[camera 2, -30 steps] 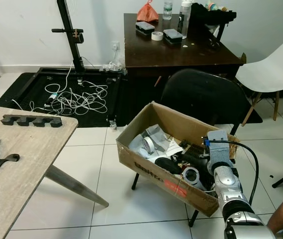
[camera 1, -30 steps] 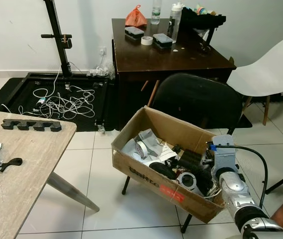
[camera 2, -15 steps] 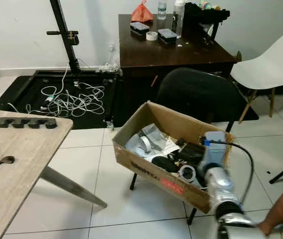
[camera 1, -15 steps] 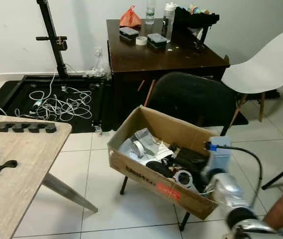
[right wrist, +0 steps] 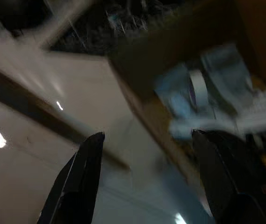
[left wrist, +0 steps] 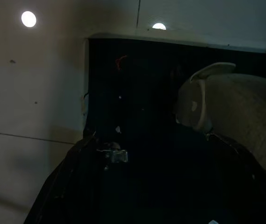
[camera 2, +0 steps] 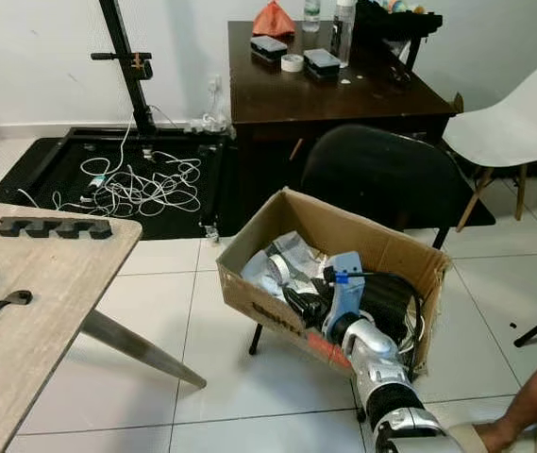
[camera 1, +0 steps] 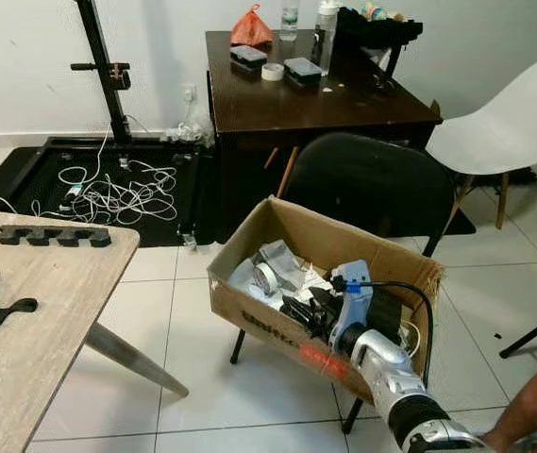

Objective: Picking trash to rubbish bin

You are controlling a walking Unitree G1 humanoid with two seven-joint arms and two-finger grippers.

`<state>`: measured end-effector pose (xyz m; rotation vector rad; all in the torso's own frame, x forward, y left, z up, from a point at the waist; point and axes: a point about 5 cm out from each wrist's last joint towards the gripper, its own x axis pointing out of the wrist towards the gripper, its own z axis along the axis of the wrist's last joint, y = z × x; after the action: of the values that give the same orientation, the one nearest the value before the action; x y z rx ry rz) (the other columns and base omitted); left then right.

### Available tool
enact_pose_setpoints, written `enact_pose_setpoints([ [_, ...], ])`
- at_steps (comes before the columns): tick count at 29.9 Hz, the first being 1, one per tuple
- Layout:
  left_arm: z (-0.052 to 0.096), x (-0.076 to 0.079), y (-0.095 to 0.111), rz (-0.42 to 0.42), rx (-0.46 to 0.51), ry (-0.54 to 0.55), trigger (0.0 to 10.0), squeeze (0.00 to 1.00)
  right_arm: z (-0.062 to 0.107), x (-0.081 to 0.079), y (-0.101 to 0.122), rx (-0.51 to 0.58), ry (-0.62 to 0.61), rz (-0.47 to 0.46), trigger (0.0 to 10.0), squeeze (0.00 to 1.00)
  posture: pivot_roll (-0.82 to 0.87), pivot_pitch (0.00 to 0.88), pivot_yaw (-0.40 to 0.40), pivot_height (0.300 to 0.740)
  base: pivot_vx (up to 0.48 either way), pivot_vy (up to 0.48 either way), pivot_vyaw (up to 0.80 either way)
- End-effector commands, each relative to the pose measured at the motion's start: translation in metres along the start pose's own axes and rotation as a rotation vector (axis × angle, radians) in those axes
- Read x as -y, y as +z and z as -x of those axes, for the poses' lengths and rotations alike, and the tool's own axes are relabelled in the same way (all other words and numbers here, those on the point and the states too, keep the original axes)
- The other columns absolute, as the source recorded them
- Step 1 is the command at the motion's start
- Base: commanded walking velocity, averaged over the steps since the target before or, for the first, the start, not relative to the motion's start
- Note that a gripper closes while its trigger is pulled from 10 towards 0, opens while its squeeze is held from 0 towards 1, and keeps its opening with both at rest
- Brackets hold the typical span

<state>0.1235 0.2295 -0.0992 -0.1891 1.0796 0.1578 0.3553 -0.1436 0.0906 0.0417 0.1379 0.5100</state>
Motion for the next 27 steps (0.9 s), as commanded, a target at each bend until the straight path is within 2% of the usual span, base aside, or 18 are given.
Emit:
enact_pose_setpoints([
  [1,0.003,-0.003,-0.019,0.006,-0.062,0.012,10.0,0.0,0.013,0.002,-0.032,-0.15,-0.05,0.009,10.0,0.0,-0.08,0.191,0.015,0.74,-0.345,0.0,0.0],
  [4,0.002,0.003,-0.018,0.007,-0.061,0.005,10.0,0.0,0.025,0.001,-0.058,-0.263,-0.085,0.004,10.0,0.0,-0.08,0.19,0.014,0.74,-0.347,0.0,0.0],
  [8,0.001,0.005,-0.017,0.007,-0.06,0.003,10.0,0.0,0.031,-0.002,-0.069,-0.301,-0.082,-0.007,10.0,0.0,-0.08,0.19,0.014,0.74,-0.347,0.0,0.0],
  [11,-0.002,0.013,-0.012,0.001,-0.055,-0.005,10.0,0.0,0.05,-0.002,-0.097,-0.422,-0.144,-0.017,10.0,0.0,-0.08,0.19,0.016,0.74,-0.351,0.0,0.0],
  [12,-0.002,0.013,-0.012,0.001,-0.055,-0.005,10.0,0.0,0.05,-0.002,-0.097,-0.422,-0.144,-0.017,10.0,0.0,-0.08,0.19,0.016,0.74,-0.349,0.0,0.0],
  [14,-0.003,0.018,-0.009,-0.001,-0.051,-0.008,10.0,0.0,0.065,0.0,-0.113,-0.494,-0.195,-0.025,10.0,0.0,-0.08,0.189,0.015,0.74,-0.351,0.0,0.0],
  [15,-0.003,0.018,-0.009,-0.001,-0.051,-0.008,10.0,0.0,0.065,0.0,-0.113,-0.494,-0.195,-0.025,10.0,0.0,-0.08,0.189,0.015,0.74,-0.352,0.0,0.0],
  [18,-0.004,0.02,-0.008,-0.002,-0.05,-0.01,10.0,0.0,0.083,0.001,-0.131,-0.573,-0.257,-0.051,10.0,0.0,-0.08,0.187,0.014,0.74,-0.349,0.0,0.0],
  [20,-0.004,0.02,-0.008,-0.002,-0.051,-0.01,10.0,0.0,0.087,0.001,-0.135,-0.589,-0.269,-0.058,10.0,0.0,-0.08,0.187,0.014,0.74,-0.345,0.0,0.0],
  [21,-0.004,0.021,-0.008,-0.003,-0.051,-0.01,10.0,0.0,0.093,0.001,-0.14,-0.61,-0.289,-0.075,10.0,0.0,-0.08,0.185,0.013,0.74,-0.345,0.0,0.0],
  [22,-0.004,0.022,-0.01,-0.003,-0.053,-0.011,10.0,0.0,0.107,0.002,-0.152,-0.658,-0.348,-0.117,10.0,0.0,-0.08,0.185,0.012,0.74,-0.341,0.0,0.0],
  [23,-0.004,0.022,-0.01,-0.003,-0.054,-0.012,10.0,0.0,0.115,0.001,-0.158,-0.681,-0.377,-0.139,10.0,0.0,-0.08,0.185,0.012,0.74,-0.341,0.0,0.0],
  [24,-0.004,0.022,-0.01,-0.003,-0.054,-0.012,10.0,0.0,0.115,0.001,-0.158,-0.681,-0.377,-0.139,10.0,0.0,-0.08,0.185,0.012,0.74,-0.341,0.0,0.0],
  [25,-0.004,0.023,-0.012,-0.003,-0.056,-0.012,10.0,0.0,0.126,0.0,-0.167,-0.717,-0.409,-0.163,10.0,0.0,-0.08,0.185,0.011,0.74,-0.337,0.0,0.0],
  [27,-0.004,0.023,-0.013,-0.003,-0.057,-0.012,10.0,0.0,0.131,-0.001,-0.17,-0.732,-0.419,-0.171,10.0,0.0,-0.08,0.185,0.011,0.74,-0.337,0.0,0.0],
])
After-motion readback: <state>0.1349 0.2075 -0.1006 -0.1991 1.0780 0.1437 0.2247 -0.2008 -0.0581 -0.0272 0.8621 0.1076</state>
